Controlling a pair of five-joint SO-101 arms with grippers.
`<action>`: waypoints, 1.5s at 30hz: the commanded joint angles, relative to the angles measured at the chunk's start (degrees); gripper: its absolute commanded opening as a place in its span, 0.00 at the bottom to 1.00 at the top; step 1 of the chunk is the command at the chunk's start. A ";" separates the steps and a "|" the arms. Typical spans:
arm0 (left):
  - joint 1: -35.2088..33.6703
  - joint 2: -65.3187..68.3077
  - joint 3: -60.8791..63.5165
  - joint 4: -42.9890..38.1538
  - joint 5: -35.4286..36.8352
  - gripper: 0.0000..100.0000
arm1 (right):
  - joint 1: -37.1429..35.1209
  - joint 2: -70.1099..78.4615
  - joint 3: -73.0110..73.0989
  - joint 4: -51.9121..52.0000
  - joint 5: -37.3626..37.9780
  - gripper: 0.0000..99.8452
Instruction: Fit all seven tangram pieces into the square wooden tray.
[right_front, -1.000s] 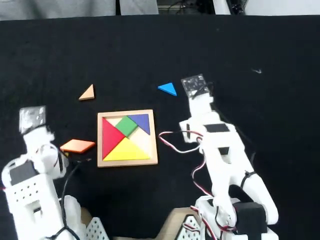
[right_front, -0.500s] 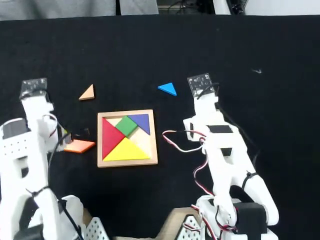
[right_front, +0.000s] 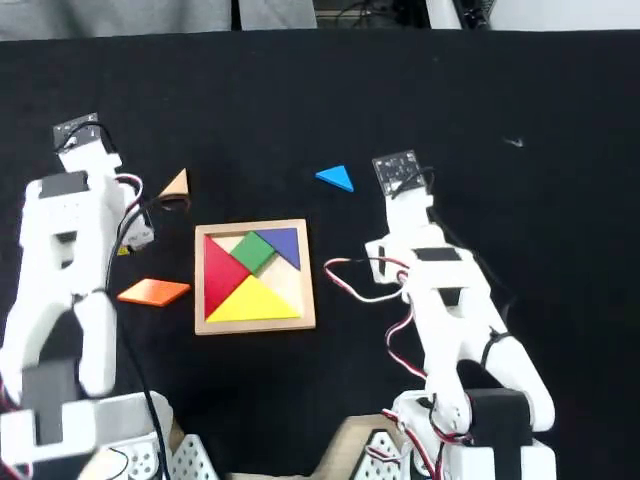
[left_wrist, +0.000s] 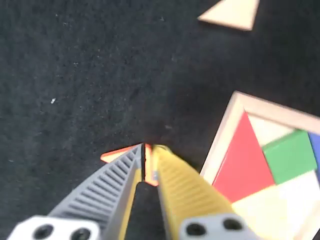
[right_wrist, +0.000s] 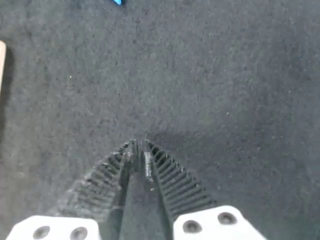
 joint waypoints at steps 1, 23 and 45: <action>1.63 5.27 -6.55 -0.79 6.24 0.06 | 0.53 0.40 -4.09 0.97 0.62 0.01; 12.35 8.70 8.48 -8.35 3.60 0.03 | 0.62 0.57 -4.09 0.79 0.70 0.01; -9.19 7.91 9.71 12.66 -35.34 0.03 | 0.35 0.57 -4.00 0.62 0.70 0.01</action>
